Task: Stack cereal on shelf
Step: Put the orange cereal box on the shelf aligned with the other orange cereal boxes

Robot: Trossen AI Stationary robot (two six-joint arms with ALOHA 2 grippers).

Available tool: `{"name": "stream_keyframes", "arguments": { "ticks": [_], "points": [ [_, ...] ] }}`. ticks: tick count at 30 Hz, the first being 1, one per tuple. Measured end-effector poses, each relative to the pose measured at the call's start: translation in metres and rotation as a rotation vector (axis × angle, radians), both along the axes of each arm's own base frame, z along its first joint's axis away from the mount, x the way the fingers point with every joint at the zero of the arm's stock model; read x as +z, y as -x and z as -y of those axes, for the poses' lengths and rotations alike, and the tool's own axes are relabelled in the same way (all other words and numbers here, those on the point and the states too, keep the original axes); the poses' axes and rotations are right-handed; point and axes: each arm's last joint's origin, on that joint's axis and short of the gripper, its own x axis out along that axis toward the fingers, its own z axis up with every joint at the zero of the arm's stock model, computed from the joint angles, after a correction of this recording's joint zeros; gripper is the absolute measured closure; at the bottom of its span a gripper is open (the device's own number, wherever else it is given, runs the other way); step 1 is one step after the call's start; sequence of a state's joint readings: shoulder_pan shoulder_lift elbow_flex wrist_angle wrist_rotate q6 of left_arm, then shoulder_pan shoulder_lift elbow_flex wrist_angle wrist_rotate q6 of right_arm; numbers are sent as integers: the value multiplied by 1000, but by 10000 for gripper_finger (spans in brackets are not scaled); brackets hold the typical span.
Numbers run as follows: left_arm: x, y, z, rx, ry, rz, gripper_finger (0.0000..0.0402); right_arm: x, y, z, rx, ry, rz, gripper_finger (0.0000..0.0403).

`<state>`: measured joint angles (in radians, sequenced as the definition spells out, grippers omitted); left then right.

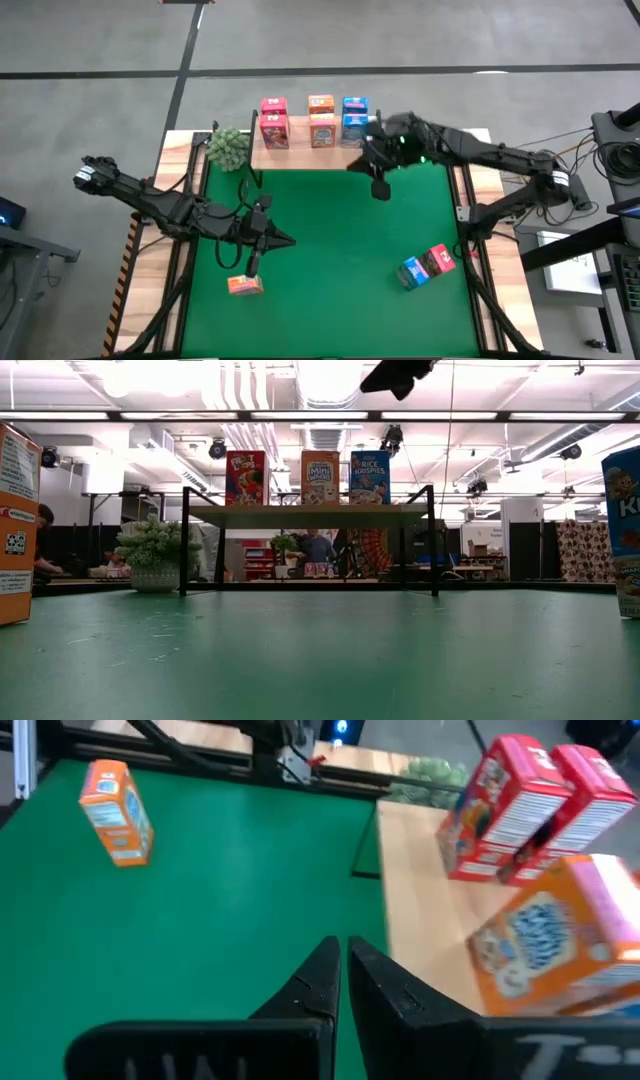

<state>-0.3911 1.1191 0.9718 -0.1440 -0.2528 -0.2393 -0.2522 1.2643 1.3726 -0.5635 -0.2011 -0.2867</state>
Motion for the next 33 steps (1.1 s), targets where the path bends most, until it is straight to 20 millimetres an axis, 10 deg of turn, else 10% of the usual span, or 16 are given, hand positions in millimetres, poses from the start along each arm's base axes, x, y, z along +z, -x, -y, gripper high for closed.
{"name": "stream_keyframes", "arguments": {
  "ticks": [13,20,33],
  "points": [
    [21,10,16,-87,249,-79,402,-54,21,-49,96,49,272,390],
    [6,19,22,74,459,-580,402,-74,24,-50,98,59,354,390],
    [-39,20,74,165,113,-1158,378,-82,25,-52,113,67,348,390]
  ]
}}
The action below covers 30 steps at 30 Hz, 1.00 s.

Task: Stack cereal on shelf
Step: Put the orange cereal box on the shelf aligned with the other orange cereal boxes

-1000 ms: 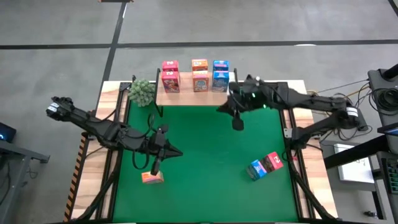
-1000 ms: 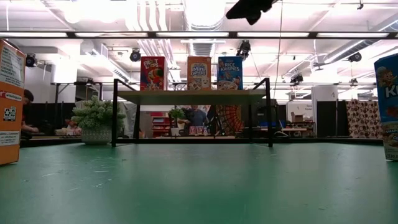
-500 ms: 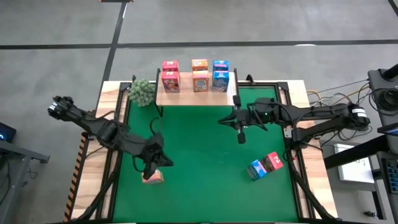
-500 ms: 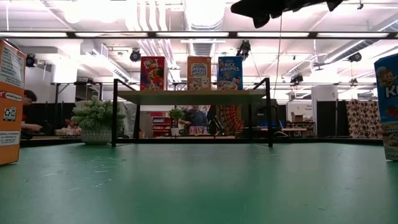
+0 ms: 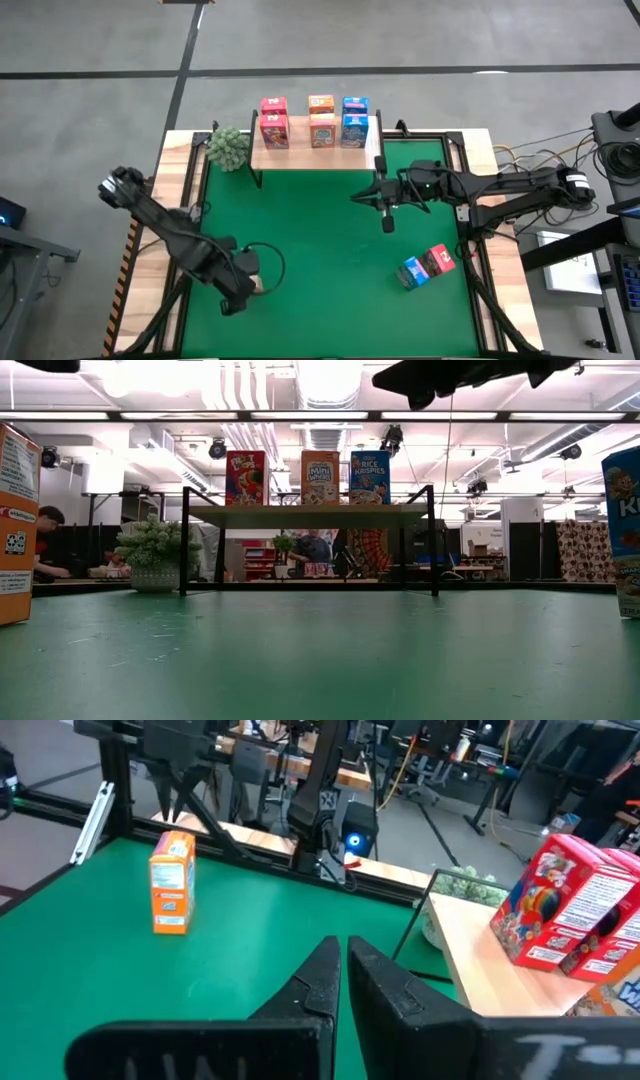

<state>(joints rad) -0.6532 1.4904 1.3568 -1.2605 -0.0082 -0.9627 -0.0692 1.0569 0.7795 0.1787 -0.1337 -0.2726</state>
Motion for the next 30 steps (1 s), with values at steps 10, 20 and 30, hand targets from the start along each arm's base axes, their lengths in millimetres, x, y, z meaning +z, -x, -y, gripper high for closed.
{"name": "stream_keyframes", "arguments": {
  "ticks": [10,20,30],
  "points": [
    [-8,-6,6,56,-15,-29,267,-26,5,-13,59,27,49,390],
    [-7,3,18,50,-43,3,169,-39,9,-13,56,18,82,390],
    [-7,12,28,47,-88,51,169,-39,9,-13,54,2,80,390]
  ]
}}
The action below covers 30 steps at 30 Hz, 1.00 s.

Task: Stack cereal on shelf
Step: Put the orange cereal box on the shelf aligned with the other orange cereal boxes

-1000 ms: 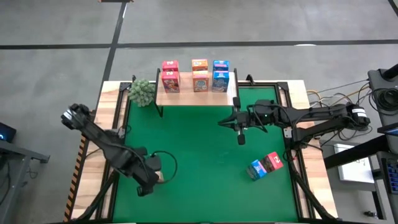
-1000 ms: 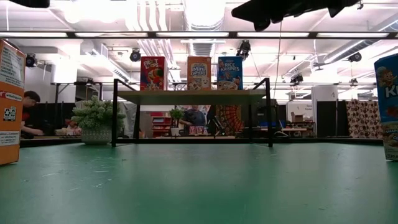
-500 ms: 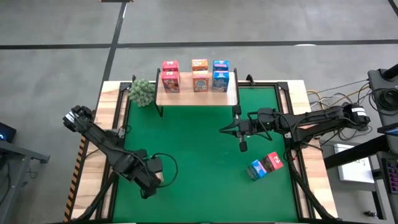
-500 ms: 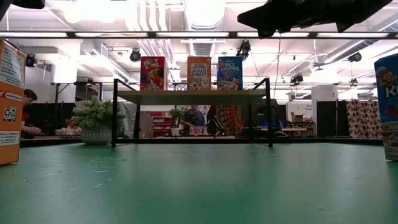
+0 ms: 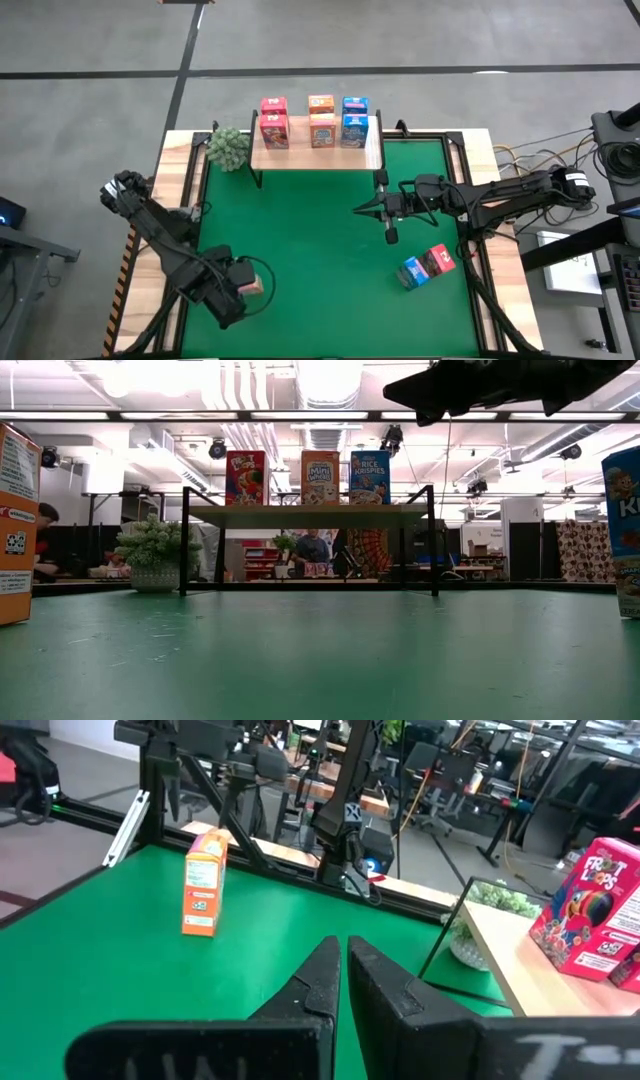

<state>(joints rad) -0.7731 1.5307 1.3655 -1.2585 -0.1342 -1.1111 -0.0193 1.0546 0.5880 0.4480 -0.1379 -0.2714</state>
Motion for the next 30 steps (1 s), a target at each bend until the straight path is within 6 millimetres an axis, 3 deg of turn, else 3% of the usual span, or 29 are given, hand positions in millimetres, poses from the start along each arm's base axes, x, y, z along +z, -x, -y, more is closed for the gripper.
{"name": "stream_keyframes", "arguments": {
  "ticks": [9,16,30],
  "points": [
    [0,9,5,-2,-45,17,171,0,0,0,-1,-13,-1,390],
    [-2,16,4,-5,-185,85,171,0,0,0,-1,-13,-1,390],
    [-32,15,7,-20,-162,91,171,0,0,0,-2,-18,-2,390]
  ]
}}
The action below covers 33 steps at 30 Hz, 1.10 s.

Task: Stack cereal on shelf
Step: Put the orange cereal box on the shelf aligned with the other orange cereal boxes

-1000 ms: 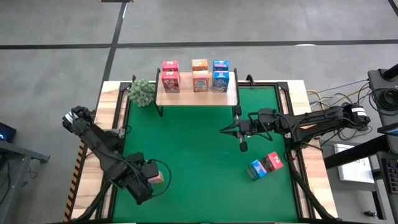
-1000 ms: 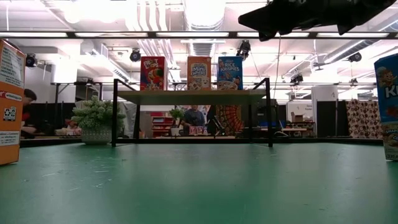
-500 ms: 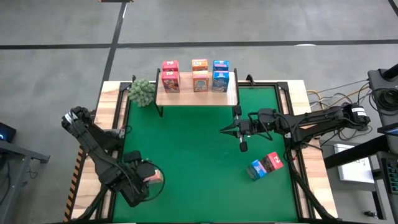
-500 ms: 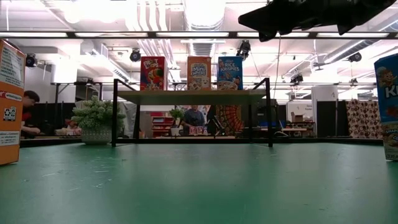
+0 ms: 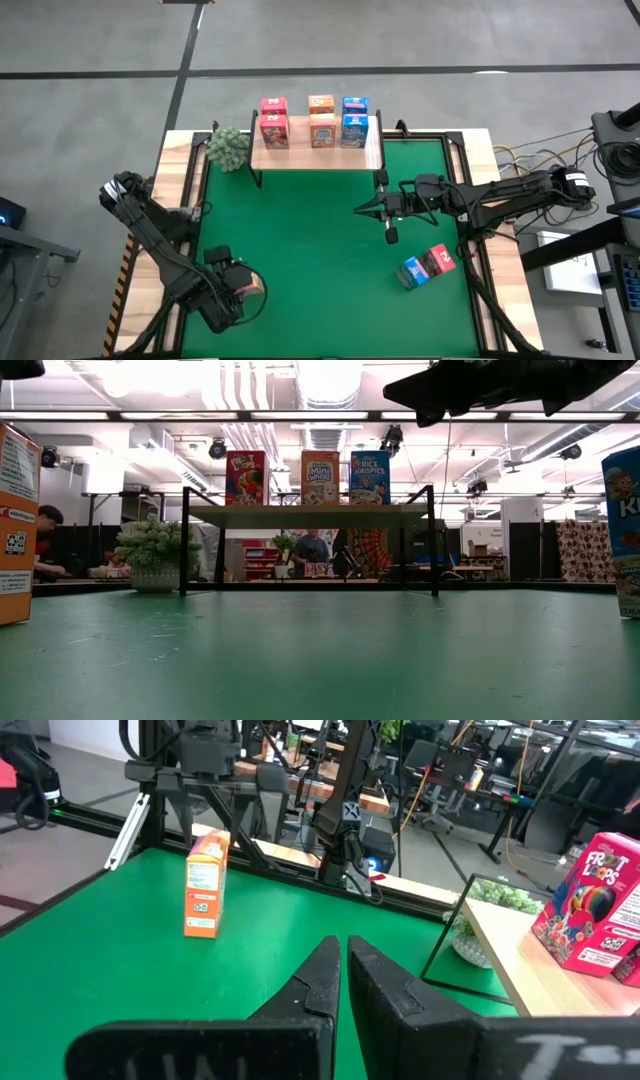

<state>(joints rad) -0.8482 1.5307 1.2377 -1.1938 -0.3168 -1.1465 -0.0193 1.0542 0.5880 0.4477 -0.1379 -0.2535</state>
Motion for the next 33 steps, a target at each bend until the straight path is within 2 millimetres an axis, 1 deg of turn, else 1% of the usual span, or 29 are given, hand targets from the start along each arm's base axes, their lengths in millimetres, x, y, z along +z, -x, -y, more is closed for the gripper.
{"name": "stream_keyframes", "arguments": {
  "ticks": [6,15,18,24,28,33],
  "points": [
    [-2,0,1,-2,13,-2,171,0,0,0,0,-3,0,390],
    [-13,0,1,-10,17,3,175,0,0,0,0,-3,-1,390],
    [-16,0,0,-13,16,1,189,0,0,0,0,-3,-1,390],
    [-17,0,1,-14,21,-4,231,0,0,0,0,-4,-2,390],
    [-14,0,2,-20,28,0,251,0,0,0,0,-3,-2,390],
    [-4,-5,3,-33,47,20,260,-1,0,0,0,2,-5,390]
  ]
}}
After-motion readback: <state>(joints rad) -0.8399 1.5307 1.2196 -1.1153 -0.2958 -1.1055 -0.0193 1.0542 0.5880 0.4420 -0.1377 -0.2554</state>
